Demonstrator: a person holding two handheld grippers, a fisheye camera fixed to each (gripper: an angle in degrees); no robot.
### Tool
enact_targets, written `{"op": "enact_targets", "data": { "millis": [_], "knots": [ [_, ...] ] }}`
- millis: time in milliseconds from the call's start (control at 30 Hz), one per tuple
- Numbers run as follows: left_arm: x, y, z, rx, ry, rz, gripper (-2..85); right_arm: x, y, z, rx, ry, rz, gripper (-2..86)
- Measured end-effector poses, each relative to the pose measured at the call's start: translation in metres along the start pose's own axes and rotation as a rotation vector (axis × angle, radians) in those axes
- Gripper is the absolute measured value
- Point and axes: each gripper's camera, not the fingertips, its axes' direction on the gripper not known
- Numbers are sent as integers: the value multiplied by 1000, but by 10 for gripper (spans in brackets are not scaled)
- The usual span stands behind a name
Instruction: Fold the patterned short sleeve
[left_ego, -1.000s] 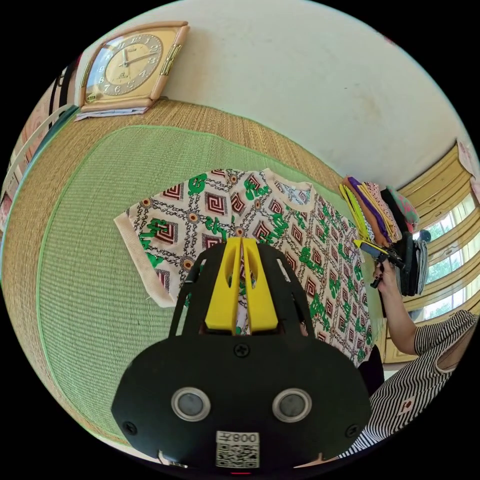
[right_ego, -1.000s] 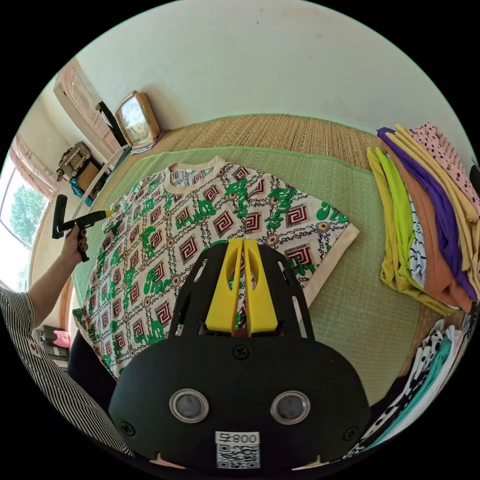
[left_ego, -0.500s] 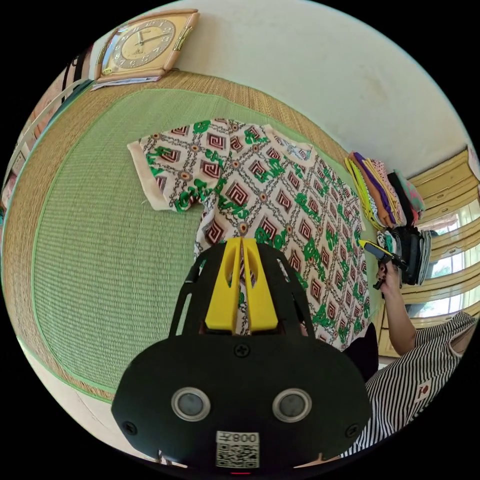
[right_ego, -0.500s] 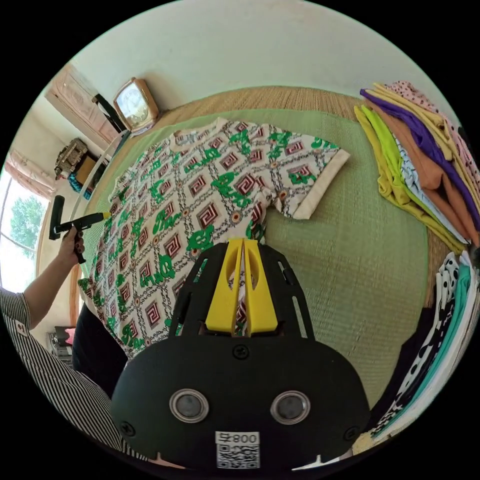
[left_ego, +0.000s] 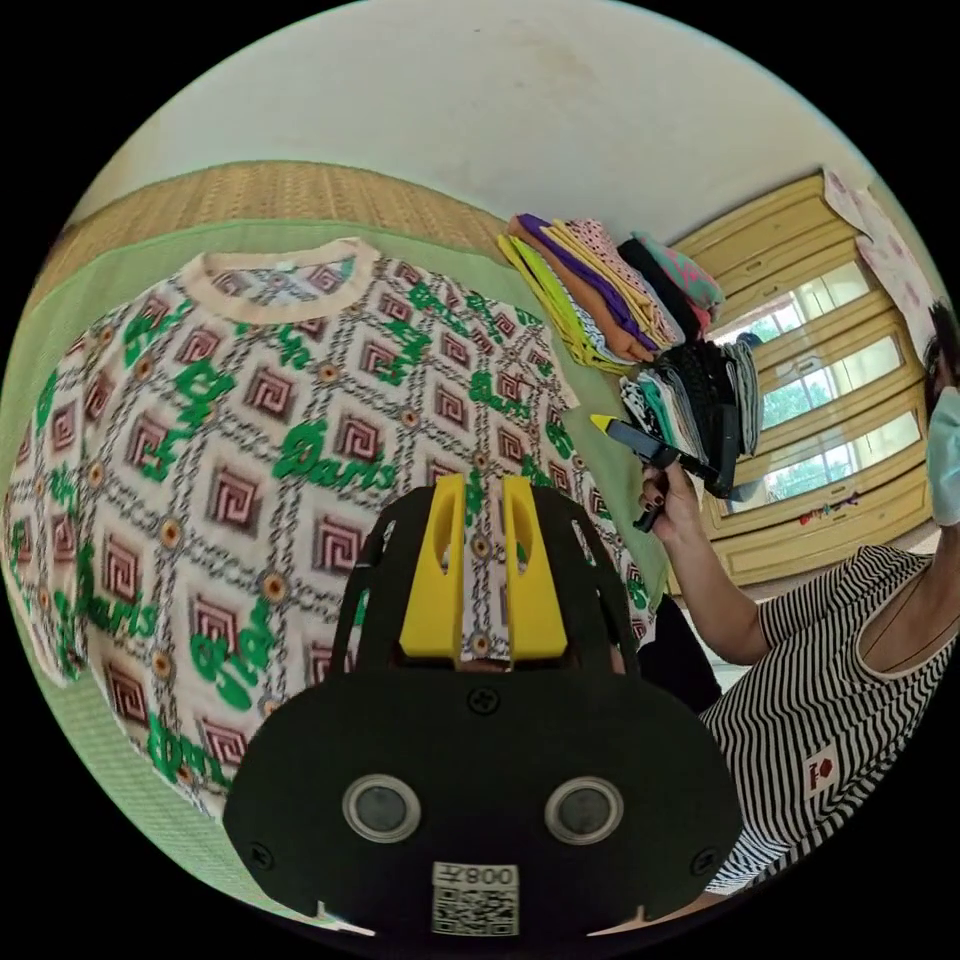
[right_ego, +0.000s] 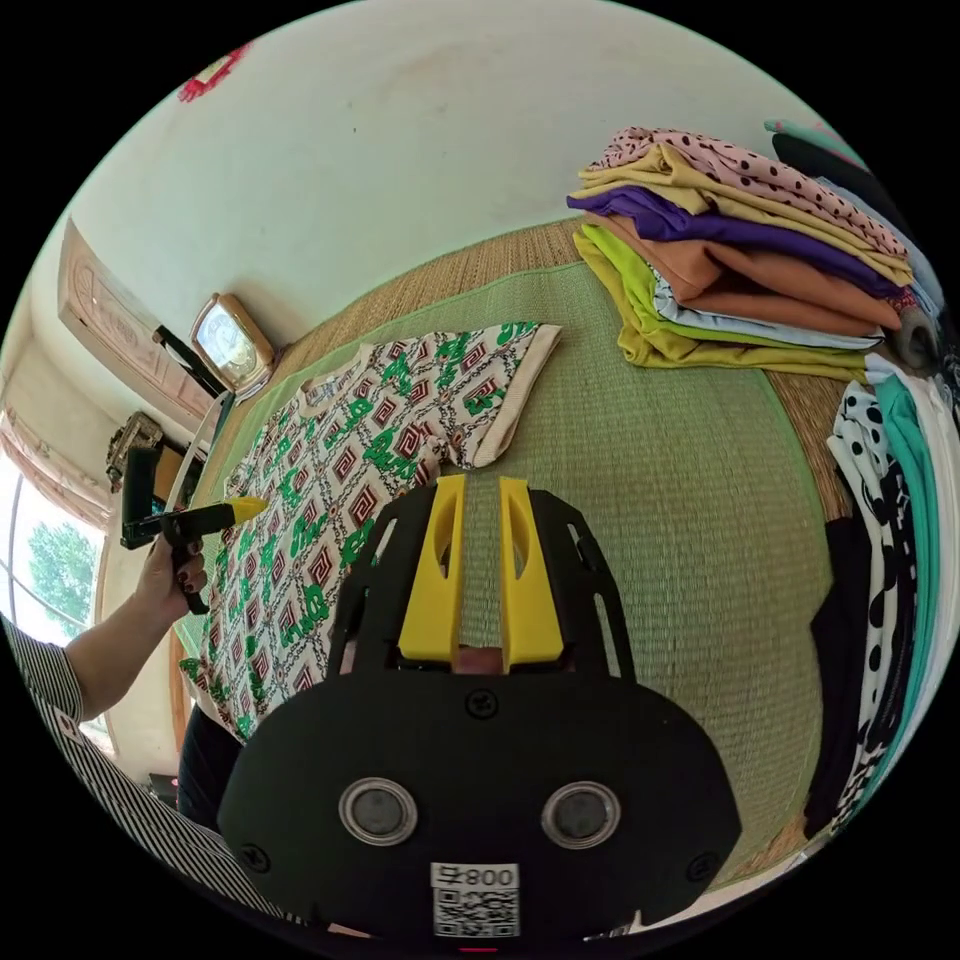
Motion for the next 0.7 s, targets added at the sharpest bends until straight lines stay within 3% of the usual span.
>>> {"op": "enact_targets", "data": {
  "millis": [233, 700],
  "knots": [
    [77, -97, 98, -62, 34, 214, 74, 22, 0, 4, 53, -22, 10, 67],
    [168, -206, 213, -160, -94, 339, 95, 65, -11, 33, -69, -211, 7, 13]
  ]
}}
